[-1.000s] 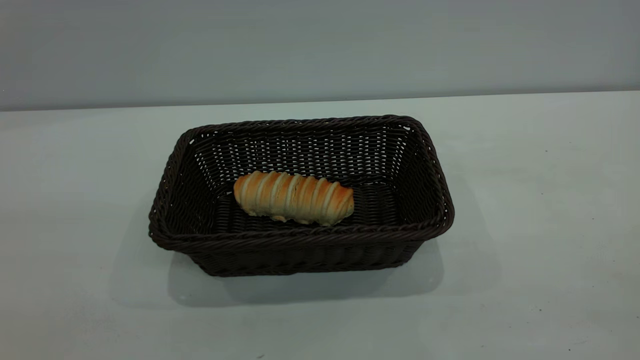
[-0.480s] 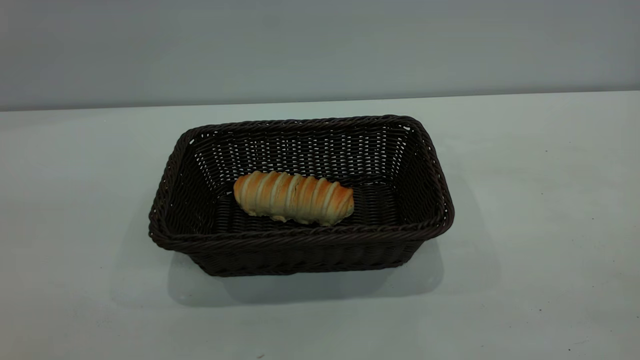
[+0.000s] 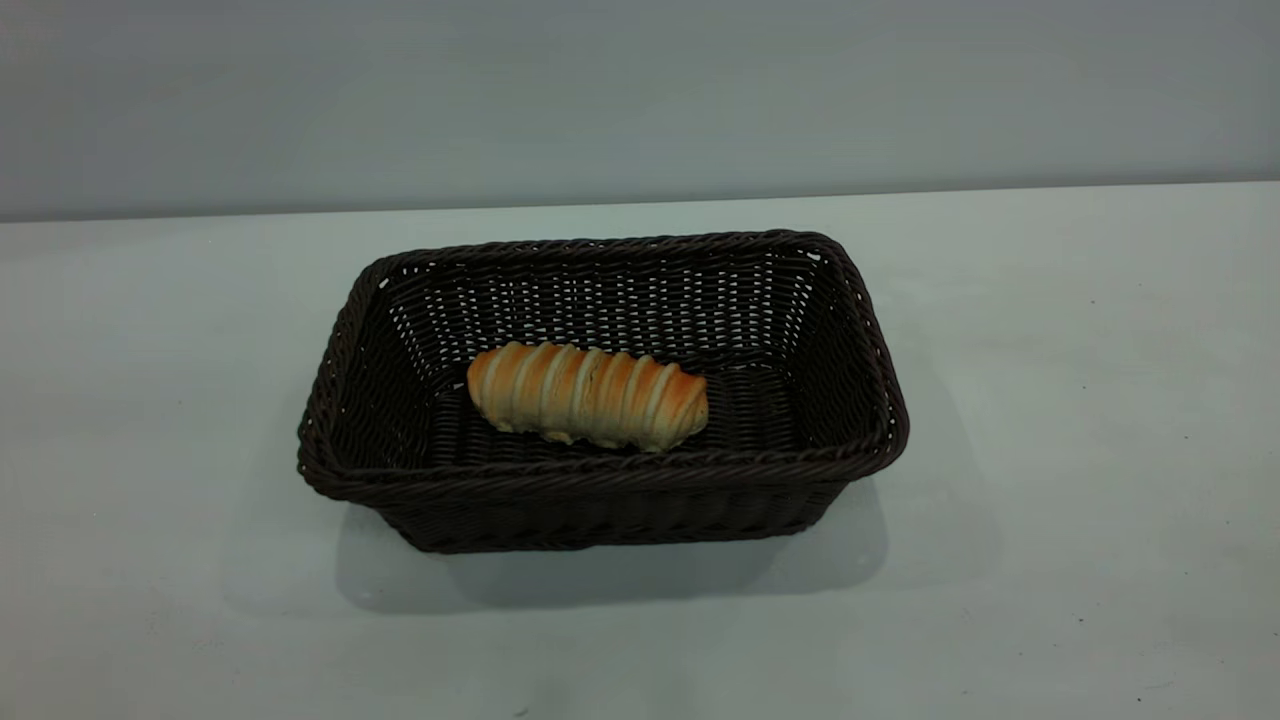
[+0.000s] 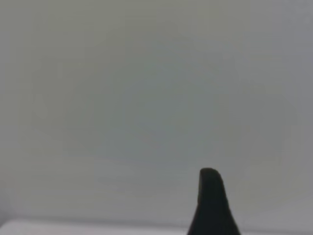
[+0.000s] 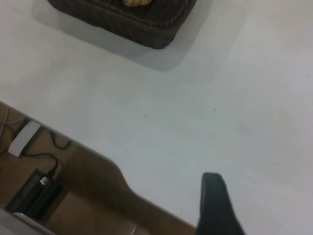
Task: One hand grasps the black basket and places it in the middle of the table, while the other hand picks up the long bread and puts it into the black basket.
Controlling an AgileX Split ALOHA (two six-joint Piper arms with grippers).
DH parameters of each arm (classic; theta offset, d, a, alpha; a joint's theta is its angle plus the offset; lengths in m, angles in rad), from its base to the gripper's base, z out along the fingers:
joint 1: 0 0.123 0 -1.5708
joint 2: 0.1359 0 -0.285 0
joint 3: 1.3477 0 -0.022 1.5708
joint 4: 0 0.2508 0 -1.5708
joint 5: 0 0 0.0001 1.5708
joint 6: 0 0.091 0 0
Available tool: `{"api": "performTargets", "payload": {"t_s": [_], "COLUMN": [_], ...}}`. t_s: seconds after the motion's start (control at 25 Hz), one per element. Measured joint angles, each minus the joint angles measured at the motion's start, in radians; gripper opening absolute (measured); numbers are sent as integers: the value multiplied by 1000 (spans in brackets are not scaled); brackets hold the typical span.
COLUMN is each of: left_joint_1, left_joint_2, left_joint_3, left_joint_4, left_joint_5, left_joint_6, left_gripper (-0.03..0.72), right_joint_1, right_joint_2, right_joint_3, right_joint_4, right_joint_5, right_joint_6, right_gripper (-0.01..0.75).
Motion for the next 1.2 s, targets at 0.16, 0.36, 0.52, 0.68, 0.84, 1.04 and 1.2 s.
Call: {"api": "performTargets", "payload": {"t_s": [0.16, 0.36, 0.52, 0.68, 0.84, 1.04, 1.2], "left_joint_1": [0, -1, -3, -37, -49, -49, -49], "left_joint_2": [106, 221, 288, 291, 276, 177, 89], "left_joint_3": [12, 12, -2, -122, -271, -370, -379], "left_joint_4": [-75, -335, -701, -1095, -1418, -1615, -1634], "left_joint_5": [53, 142, 279, 562, 866, 1067, 1139], "left_joint_6": [113, 373, 669, 1110, 1458, 1688, 1714], "left_gripper": [573, 573, 573, 573, 573, 573, 573], "right_joint_1": [0, 0, 0, 0, 0, 0, 0], "right_joint_2": [0, 0, 0, 0, 0, 0, 0], "right_joint_3": [0, 0, 0, 0, 0, 0, 0], "right_joint_4": [0, 0, 0, 0, 0, 0, 0], "right_joint_5": [0, 0, 0, 0, 0, 0, 0], "right_joint_6": [0, 0, 0, 0, 0, 0, 0], "right_gripper": [460, 460, 460, 460, 460, 460, 460]}}
